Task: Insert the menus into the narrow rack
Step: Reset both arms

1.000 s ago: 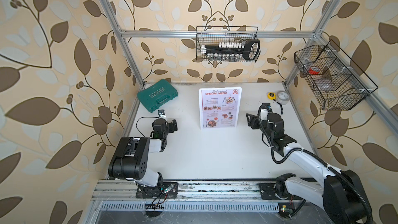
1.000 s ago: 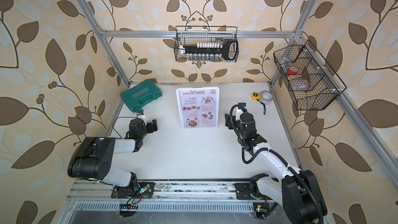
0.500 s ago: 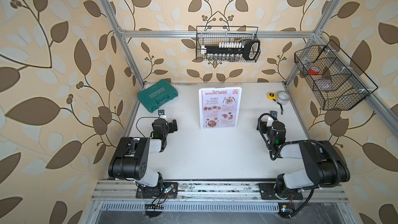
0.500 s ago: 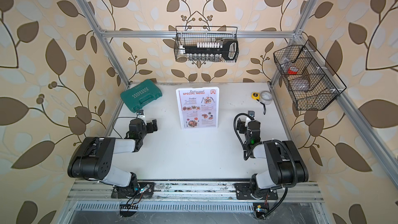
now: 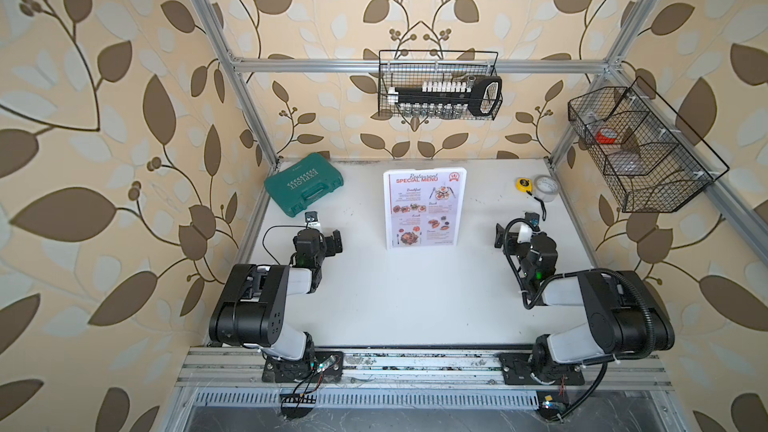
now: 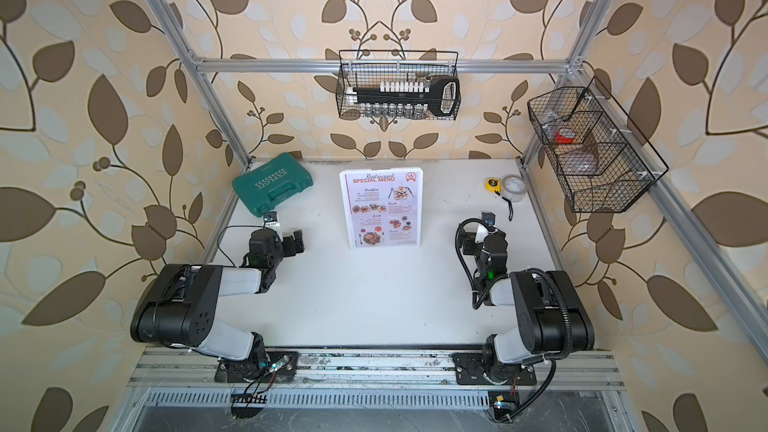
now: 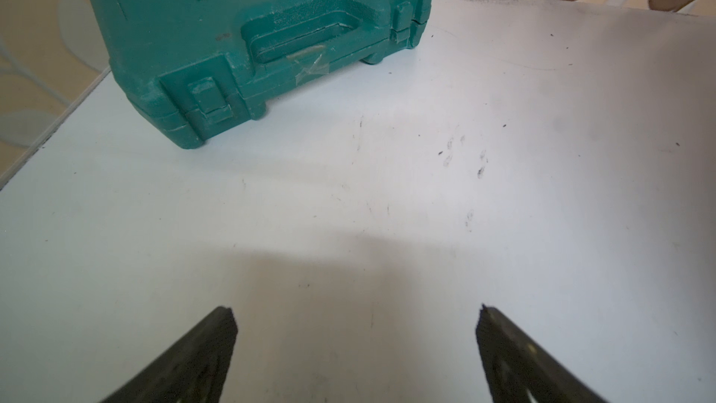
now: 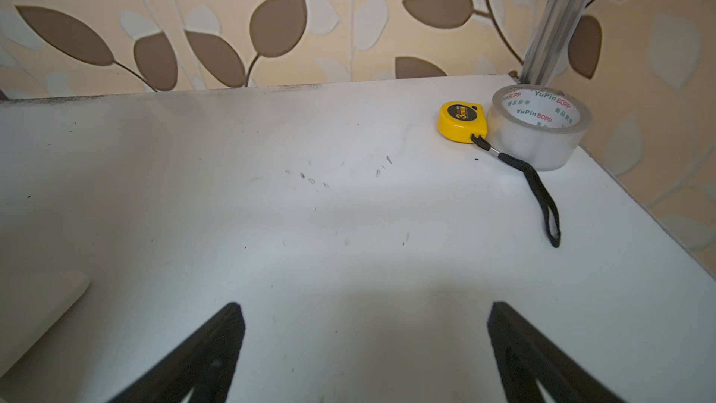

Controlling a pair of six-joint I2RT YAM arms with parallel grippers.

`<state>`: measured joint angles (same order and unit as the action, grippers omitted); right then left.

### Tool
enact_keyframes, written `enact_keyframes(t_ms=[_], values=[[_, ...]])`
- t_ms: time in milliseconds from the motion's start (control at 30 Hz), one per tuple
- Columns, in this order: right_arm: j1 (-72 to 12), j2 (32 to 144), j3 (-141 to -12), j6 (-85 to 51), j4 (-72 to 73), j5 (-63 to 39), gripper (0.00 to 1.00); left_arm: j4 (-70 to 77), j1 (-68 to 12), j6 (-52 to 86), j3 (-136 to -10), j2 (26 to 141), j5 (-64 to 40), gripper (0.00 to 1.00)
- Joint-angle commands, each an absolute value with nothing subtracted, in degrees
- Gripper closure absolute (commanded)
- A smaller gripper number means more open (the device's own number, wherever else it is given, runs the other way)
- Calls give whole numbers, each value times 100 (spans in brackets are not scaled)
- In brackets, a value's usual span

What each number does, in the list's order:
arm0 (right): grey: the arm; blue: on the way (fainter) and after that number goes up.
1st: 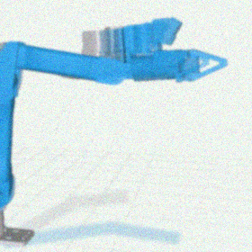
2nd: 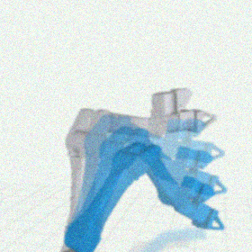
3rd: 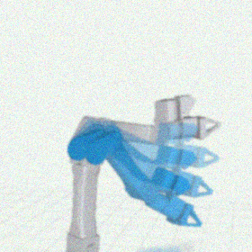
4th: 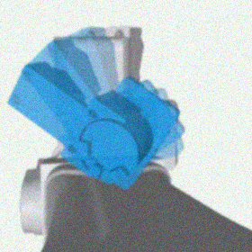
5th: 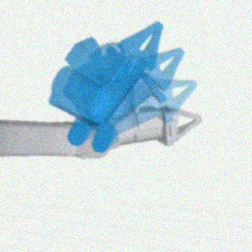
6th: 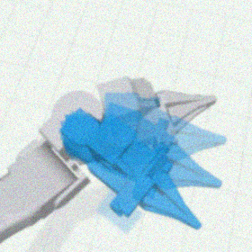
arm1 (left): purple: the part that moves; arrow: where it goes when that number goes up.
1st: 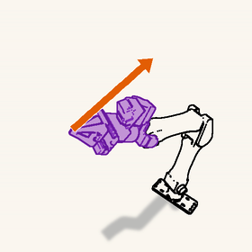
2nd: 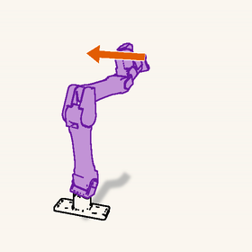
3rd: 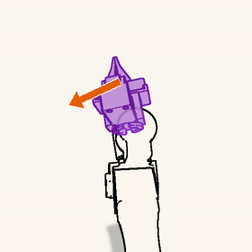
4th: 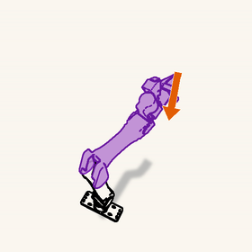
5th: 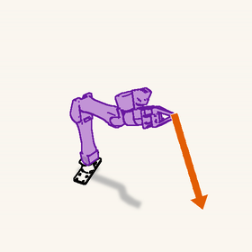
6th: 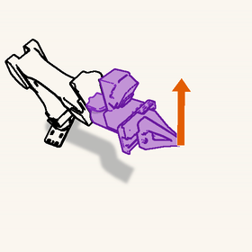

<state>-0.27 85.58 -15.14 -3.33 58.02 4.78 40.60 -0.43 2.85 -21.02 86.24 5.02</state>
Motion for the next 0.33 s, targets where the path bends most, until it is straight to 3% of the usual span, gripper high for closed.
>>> enact_keyframes(t_ms=[0, 300], values=[[-43, 8595, -1620, -270, 5849, 642, 1, 4201, -86, 170, -2225, 8574, 567, 1], [-35, 8606, -1649, -275, 5788, 626, 0, 4233, -84, 175, -2197, 8552, 568, 1]])
